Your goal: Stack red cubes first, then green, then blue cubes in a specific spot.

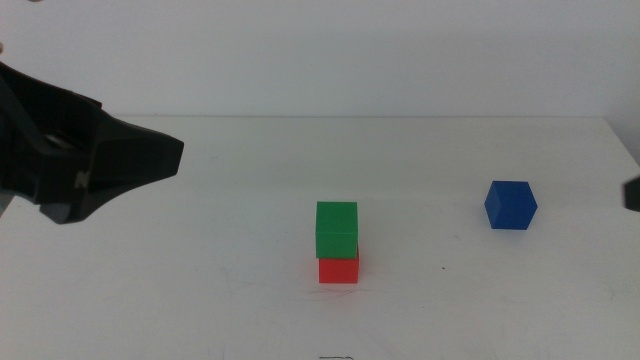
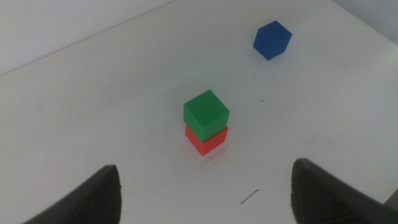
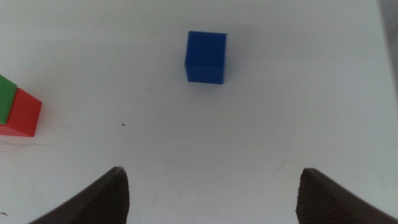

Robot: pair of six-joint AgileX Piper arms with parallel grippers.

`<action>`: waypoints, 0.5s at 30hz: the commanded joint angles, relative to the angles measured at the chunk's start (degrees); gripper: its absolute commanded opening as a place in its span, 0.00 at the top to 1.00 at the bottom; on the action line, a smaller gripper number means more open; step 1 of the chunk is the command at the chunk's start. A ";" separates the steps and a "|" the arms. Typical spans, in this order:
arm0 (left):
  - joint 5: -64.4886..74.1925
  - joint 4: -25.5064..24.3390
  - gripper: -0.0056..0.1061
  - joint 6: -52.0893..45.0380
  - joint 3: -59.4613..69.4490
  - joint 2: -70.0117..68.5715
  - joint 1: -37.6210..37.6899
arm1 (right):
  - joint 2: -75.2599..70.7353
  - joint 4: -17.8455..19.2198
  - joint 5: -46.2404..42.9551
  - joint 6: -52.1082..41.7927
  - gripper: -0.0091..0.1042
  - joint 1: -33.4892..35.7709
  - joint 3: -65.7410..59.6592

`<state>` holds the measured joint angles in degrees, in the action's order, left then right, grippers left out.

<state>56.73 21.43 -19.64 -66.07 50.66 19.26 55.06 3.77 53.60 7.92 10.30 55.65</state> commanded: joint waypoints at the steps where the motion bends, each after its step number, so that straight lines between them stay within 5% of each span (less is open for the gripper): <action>1: -3.30 1.68 0.11 -0.05 -1.81 -0.21 0.07 | 2.65 -0.38 -1.72 0.25 0.14 0.37 3.52; 15: -3.30 1.68 0.11 -0.05 -1.81 -0.21 0.07 | 20.77 -3.47 0.65 0.64 0.14 0.30 12.06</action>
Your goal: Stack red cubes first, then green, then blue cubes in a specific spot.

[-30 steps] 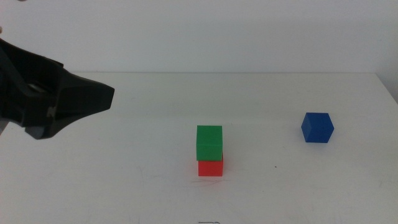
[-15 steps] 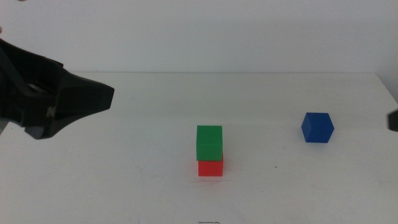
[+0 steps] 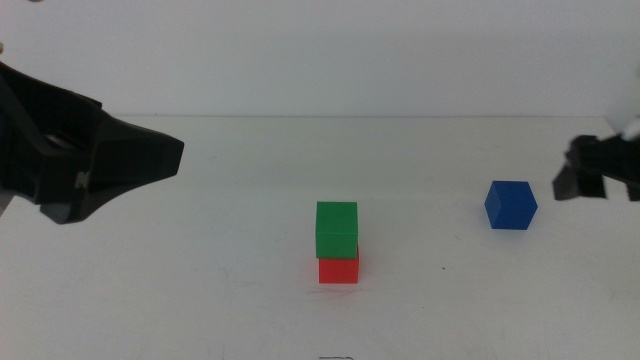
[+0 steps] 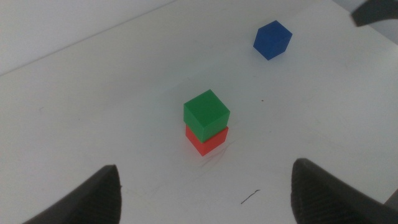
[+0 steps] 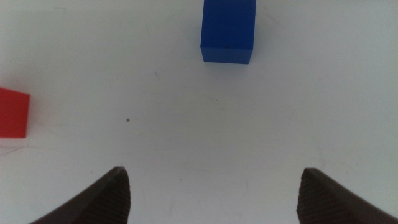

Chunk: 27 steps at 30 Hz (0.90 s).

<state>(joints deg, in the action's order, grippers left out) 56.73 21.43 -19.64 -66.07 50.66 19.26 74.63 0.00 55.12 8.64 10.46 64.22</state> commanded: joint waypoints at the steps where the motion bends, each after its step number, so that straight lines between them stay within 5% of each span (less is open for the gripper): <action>1: -3.30 1.68 0.11 -0.05 -1.81 -0.21 0.07 | 3.15 0.00 -0.25 -0.07 0.14 0.14 5.12; 15: -3.30 1.68 0.11 -0.05 -1.81 -0.21 0.07 | 26.92 2.64 9.17 -1.10 0.14 0.07 26.56; 27: -3.30 1.68 0.11 -0.05 -1.81 -0.21 0.07 | 34.74 4.62 8.21 -1.10 0.14 0.07 32.39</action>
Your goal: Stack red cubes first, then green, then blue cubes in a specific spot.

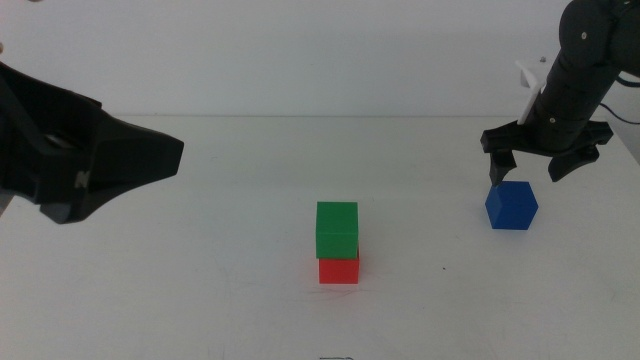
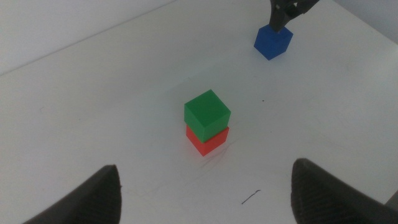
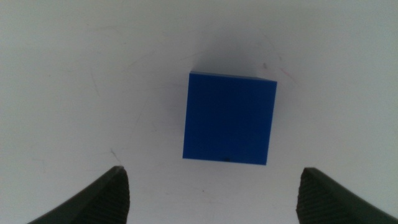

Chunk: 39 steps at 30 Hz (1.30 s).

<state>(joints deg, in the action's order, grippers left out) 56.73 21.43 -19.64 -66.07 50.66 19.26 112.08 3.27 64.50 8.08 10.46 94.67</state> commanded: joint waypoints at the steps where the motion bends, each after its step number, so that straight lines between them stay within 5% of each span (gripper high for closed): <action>1: -3.30 1.68 0.11 -0.05 -1.81 -0.21 0.07 | -2.44 1.35 -1.16 -0.54 0.14 0.07 2.00; 25: -3.30 1.68 0.11 -0.05 -1.81 -0.21 0.07 | 5.81 2.06 -7.05 -0.54 0.16 -2.22 2.00; 28: -3.30 1.68 0.11 -0.05 -1.81 -0.21 0.07 | 6.93 2.98 -8.64 -0.15 0.32 -2.22 2.00; 33: -3.30 1.68 0.11 -0.05 -1.81 -0.21 0.07 | 6.78 3.45 -9.43 1.11 0.93 -2.22 2.00; 39: -3.30 1.68 0.11 -0.05 -1.81 -0.21 0.07 | -0.12 3.56 -10.71 2.59 0.93 -0.36 -2.56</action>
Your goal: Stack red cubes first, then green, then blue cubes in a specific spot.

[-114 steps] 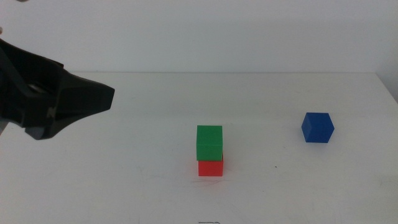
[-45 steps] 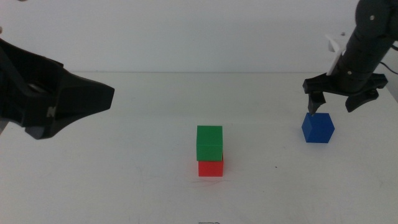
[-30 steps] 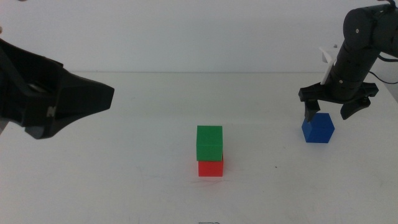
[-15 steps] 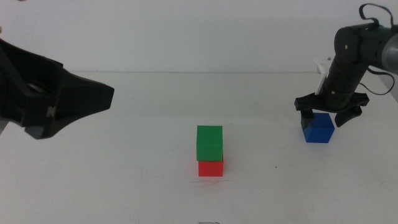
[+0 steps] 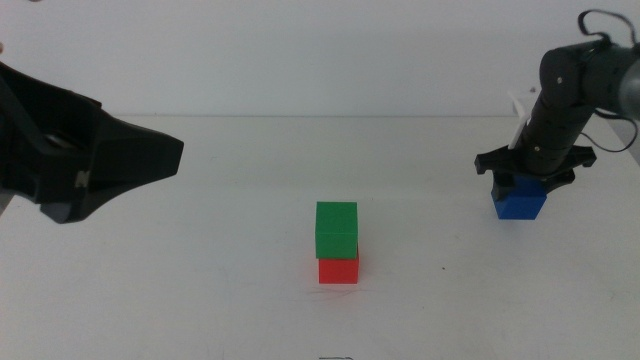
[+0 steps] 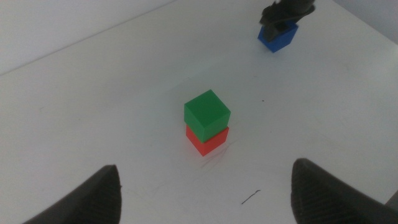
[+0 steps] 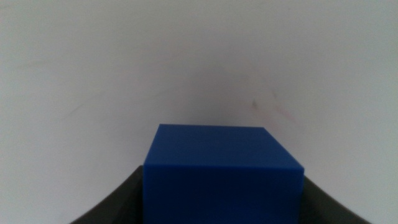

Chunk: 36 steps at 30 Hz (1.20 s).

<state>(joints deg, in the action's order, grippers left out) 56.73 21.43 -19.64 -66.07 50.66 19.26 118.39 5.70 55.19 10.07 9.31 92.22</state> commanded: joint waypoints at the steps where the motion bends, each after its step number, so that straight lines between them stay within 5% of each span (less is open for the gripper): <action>1: -3.30 1.68 0.11 -0.05 -1.81 -0.21 0.07 | -8.71 1.37 -2.07 1.48 0.93 1.43 -2.27; 10: -3.30 1.65 0.11 -0.05 -1.81 -0.07 0.07 | -23.24 9.73 3.37 20.52 0.93 11.06 -10.29; 24: -3.30 1.65 0.11 -0.05 -1.81 -0.07 0.07 | -22.24 10.97 13.33 40.08 0.93 29.64 -1.96; 36: -3.30 1.65 0.11 -0.05 -1.81 -0.07 0.07 | -10.40 12.17 19.22 39.57 0.93 37.58 15.46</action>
<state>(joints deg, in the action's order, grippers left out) 56.73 21.43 -19.66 -66.07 50.66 19.26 109.99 15.46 70.36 50.53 46.45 104.34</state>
